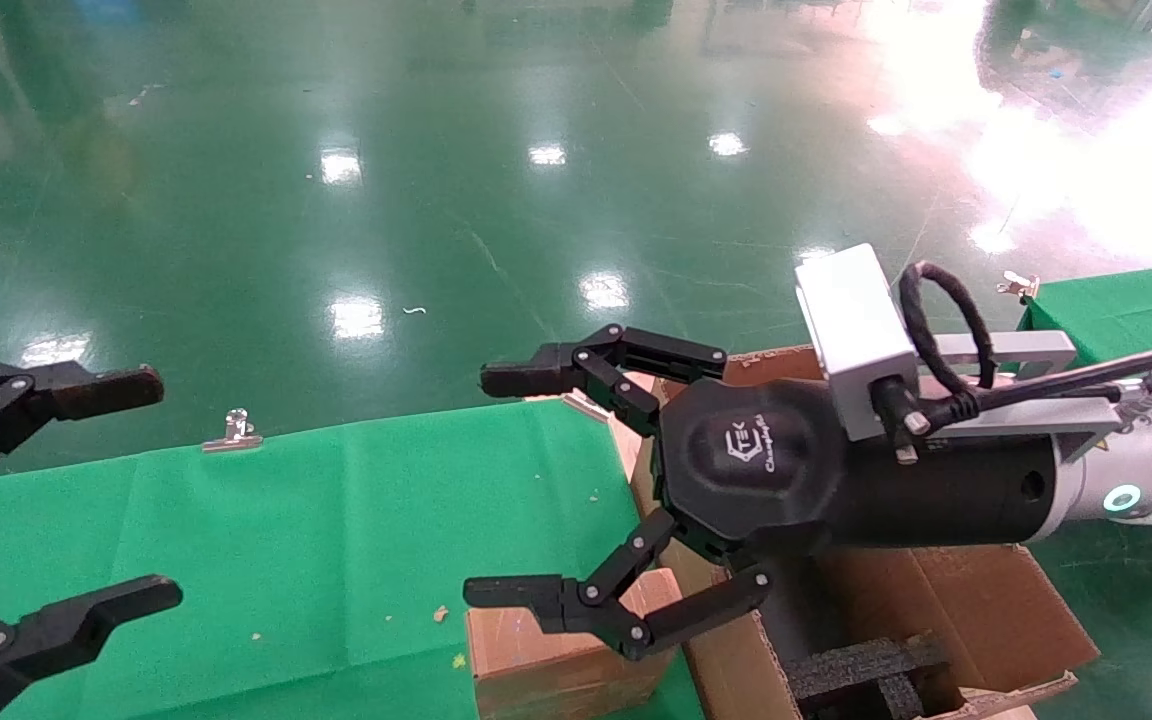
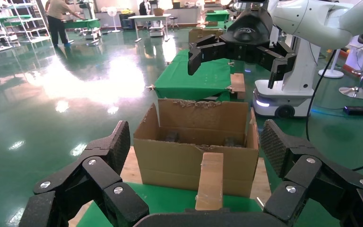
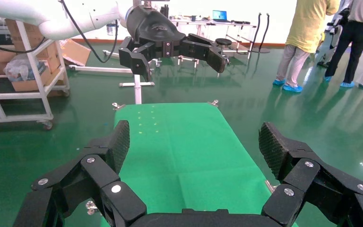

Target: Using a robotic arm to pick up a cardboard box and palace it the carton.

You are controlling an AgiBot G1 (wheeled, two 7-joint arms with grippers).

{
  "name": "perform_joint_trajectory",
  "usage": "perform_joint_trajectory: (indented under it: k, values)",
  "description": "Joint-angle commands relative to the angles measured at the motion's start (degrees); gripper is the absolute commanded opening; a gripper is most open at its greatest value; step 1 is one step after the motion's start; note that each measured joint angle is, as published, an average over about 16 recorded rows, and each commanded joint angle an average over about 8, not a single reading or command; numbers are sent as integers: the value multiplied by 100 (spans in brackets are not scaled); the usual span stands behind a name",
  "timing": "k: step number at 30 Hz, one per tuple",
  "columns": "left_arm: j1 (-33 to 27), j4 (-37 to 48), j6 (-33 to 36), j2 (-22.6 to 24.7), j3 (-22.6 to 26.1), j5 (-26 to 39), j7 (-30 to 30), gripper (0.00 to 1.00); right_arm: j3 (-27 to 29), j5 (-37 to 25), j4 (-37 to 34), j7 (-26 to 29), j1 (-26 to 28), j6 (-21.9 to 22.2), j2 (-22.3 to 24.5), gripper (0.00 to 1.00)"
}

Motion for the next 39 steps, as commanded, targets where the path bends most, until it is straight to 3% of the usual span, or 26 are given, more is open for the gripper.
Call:
perform_joint_trajectory:
  k: [1, 13, 21, 30, 39]
  values:
    - [0, 0, 0, 0, 0, 0, 0, 100, 0, 0, 0, 0, 0, 0, 0, 100]
    - [0, 0, 0, 0, 0, 0, 0, 97, 0, 0, 0, 0, 0, 0, 0, 100]
    - [0, 0, 0, 0, 0, 0, 0, 0, 0, 0, 0, 0, 0, 0, 0, 100]
    - [0, 0, 0, 0, 0, 0, 0, 0, -54, -144, 33, 13, 51, -23, 27, 100]
    - [0, 0, 0, 0, 0, 0, 0, 0, -778, -1564, -60, 256, 893, -298, -176, 100]
